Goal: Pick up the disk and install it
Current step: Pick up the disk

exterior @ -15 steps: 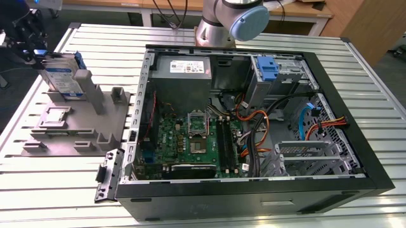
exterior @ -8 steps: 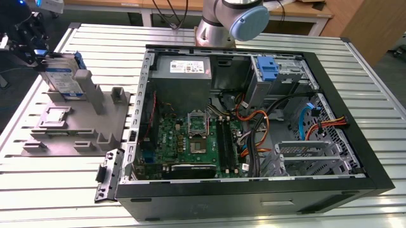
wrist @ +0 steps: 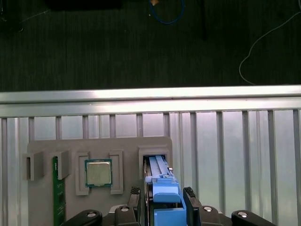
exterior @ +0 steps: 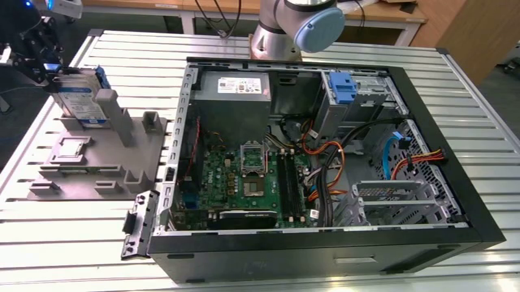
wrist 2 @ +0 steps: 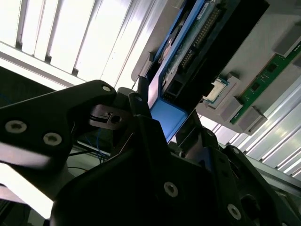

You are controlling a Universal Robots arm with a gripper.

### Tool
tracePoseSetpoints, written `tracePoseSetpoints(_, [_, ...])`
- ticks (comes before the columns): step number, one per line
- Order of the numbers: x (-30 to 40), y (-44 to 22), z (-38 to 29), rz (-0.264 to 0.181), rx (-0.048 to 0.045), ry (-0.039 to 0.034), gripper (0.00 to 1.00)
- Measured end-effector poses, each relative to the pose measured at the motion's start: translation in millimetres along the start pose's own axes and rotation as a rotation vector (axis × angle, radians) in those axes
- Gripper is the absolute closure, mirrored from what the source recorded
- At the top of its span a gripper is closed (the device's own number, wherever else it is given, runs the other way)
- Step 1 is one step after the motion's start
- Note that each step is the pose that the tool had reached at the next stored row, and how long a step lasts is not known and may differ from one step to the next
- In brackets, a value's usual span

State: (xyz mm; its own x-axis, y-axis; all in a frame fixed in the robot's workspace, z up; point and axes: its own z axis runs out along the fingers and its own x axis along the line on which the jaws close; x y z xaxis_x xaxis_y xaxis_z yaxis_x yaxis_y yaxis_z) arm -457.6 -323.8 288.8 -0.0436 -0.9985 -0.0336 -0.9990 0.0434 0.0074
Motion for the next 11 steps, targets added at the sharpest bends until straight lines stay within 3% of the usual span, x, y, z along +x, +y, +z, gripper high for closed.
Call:
tracePoseSetpoints(3, [0.0,0.0,0.1,0.000,0.0003,0.0022,0.52])
tracePoseSetpoints(8, [0.2,0.0,0.1,0.000,0.0005,0.0121,0.52])
tracePoseSetpoints(11, [0.2,-0.1,0.0,0.006,0.0006,0.0127,0.52])
